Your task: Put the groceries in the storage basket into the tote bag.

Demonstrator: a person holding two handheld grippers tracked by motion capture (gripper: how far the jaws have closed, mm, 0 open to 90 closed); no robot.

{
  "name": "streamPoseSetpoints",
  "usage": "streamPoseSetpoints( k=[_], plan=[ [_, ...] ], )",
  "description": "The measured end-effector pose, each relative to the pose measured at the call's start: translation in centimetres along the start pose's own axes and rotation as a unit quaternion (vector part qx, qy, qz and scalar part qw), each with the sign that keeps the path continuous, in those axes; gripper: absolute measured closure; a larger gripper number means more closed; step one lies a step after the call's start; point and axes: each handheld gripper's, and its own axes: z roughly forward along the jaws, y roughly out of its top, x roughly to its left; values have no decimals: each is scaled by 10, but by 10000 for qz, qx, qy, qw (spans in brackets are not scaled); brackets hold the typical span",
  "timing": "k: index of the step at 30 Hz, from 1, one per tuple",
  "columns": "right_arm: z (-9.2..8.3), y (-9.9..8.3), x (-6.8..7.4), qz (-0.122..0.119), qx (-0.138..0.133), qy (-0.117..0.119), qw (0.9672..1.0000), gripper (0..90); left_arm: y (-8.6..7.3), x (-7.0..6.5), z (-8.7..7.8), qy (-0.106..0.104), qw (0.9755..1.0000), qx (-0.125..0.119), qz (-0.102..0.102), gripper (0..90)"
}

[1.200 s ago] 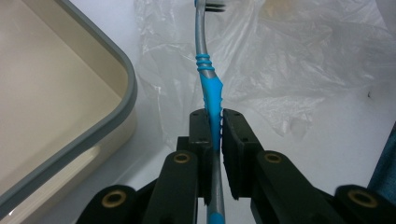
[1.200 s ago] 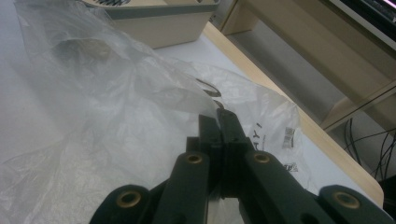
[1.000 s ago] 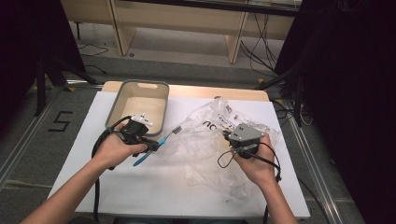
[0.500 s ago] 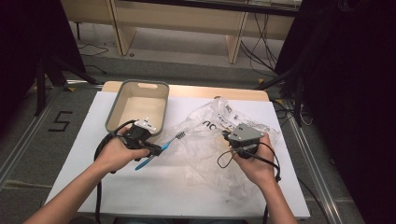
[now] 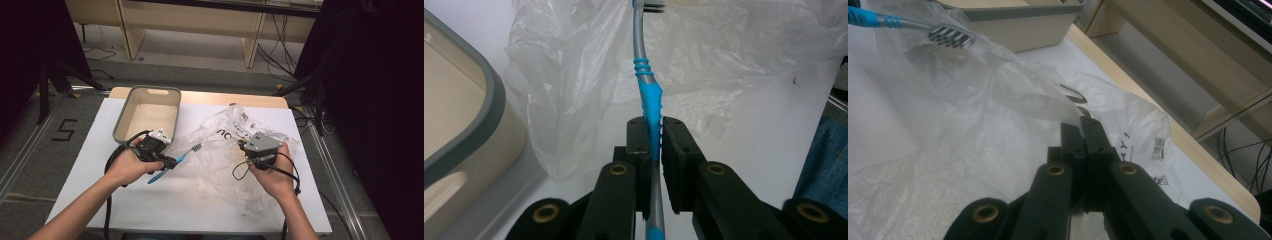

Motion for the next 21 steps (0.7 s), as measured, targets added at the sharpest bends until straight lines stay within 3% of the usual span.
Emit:
streamPoseSetpoints(
  k=[1,3,21],
  plan=[
    [0,0,0,4,-4,-4,10000,900,0,-1,1,-12,10000,-40,-65,820],
    [0,0,0,6,-4,-4,10000,900,1,-1,1,-13,10000,18,21,820],
    [0,1,0,-5,-27,-8,10000,900,6,-11,11,-111,9999,19,68,820]
  ],
)
